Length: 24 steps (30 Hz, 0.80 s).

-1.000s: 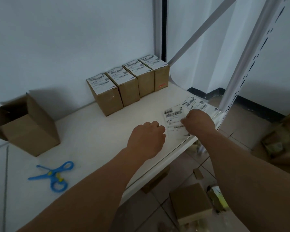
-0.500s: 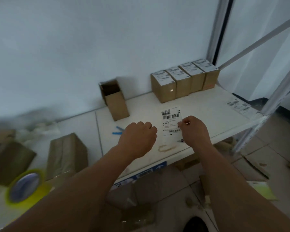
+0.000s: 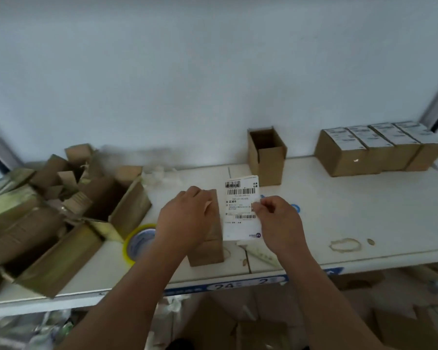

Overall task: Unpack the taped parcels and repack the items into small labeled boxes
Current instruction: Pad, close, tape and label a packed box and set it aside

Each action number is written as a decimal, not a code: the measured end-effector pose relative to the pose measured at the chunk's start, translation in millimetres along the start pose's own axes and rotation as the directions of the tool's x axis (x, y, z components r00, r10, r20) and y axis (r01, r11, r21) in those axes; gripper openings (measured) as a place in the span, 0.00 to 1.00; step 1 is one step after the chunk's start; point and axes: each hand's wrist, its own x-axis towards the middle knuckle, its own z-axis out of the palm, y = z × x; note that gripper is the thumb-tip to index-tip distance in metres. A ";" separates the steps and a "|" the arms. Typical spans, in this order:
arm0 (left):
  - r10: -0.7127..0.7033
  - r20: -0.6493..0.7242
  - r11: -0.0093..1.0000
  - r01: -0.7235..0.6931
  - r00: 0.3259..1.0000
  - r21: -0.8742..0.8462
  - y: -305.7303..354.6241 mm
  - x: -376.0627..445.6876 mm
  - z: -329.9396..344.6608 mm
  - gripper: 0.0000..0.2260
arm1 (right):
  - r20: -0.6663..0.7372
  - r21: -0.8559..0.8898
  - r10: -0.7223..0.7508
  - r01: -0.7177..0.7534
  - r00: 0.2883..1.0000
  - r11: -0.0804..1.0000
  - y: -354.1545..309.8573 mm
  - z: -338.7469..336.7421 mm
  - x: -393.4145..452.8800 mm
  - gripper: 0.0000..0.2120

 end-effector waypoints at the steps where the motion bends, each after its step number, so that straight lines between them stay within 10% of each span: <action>1: -0.062 -0.003 0.997 0.062 0.998 -0.050 -7.8 -1.7 -0.8 0.12 | 0.009 0.004 0.001 -0.002 1.000 1.000 -1.8 9.6 1.6 0.04; 9: -0.422 0.282 0.725 0.507 0.862 -0.466 -50.6 -3.4 11.9 0.20 | 0.051 -0.039 0.004 -0.002 0.999 0.999 -5.9 55.5 19.5 0.04; 24: -0.281 0.470 0.752 0.497 0.837 -0.434 -52.2 -6.3 2.3 0.16 | 0.118 -0.092 0.028 -0.017 0.993 0.996 -8.9 84.5 20.7 0.05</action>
